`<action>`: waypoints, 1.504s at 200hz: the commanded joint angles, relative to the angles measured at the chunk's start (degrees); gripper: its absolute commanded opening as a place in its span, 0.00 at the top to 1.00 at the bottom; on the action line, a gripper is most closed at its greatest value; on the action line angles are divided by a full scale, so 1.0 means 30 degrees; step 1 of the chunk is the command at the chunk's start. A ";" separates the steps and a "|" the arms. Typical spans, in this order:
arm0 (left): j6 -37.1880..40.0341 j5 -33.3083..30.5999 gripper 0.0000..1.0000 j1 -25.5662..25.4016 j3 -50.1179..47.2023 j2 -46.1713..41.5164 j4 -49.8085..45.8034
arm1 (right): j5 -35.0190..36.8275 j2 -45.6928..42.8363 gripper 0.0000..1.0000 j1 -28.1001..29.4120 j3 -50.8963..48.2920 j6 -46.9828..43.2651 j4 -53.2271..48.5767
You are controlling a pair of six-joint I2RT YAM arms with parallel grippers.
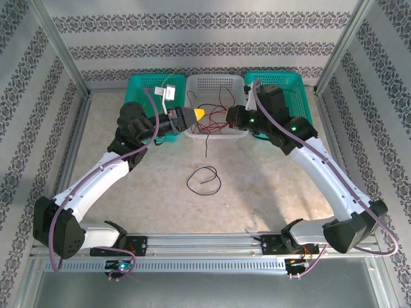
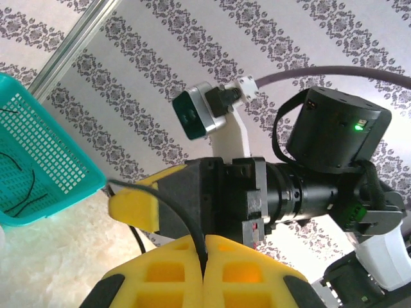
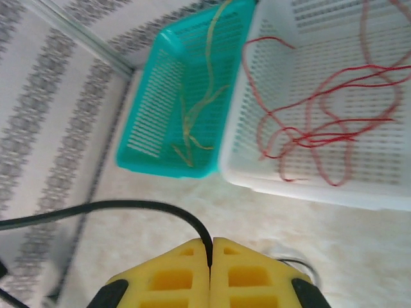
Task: Untangle the cables
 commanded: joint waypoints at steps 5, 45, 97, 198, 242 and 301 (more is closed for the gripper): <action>0.0913 0.0123 1.00 0.0314 0.0951 -0.0476 -0.0476 | 0.4800 -0.0682 1.00 0.0070 -0.0292 -0.2699 -0.3590; 0.0806 0.0177 1.00 0.0344 0.0916 -0.0394 -0.0602 | 0.7775 -0.1194 0.95 0.0157 -0.0484 -0.4216 -0.3990; -0.1492 0.0373 1.00 0.0826 0.0515 0.0087 0.2098 | 0.9016 -0.1382 0.62 0.0128 0.0048 -0.5051 -0.4498; -0.4413 -0.0548 1.00 0.1207 0.0012 0.0735 0.5216 | 0.0207 -0.3339 0.39 0.3253 -0.0597 -0.4049 0.0912; -0.5482 -0.0381 1.00 0.1278 0.0353 0.1197 0.5544 | -0.4178 -0.2348 0.34 0.3534 -0.0632 -0.2637 0.5006; -0.5633 -0.0549 1.00 0.1289 0.0442 0.1273 0.4949 | -0.5139 0.0193 0.37 0.3678 0.0336 -0.2801 0.5572</action>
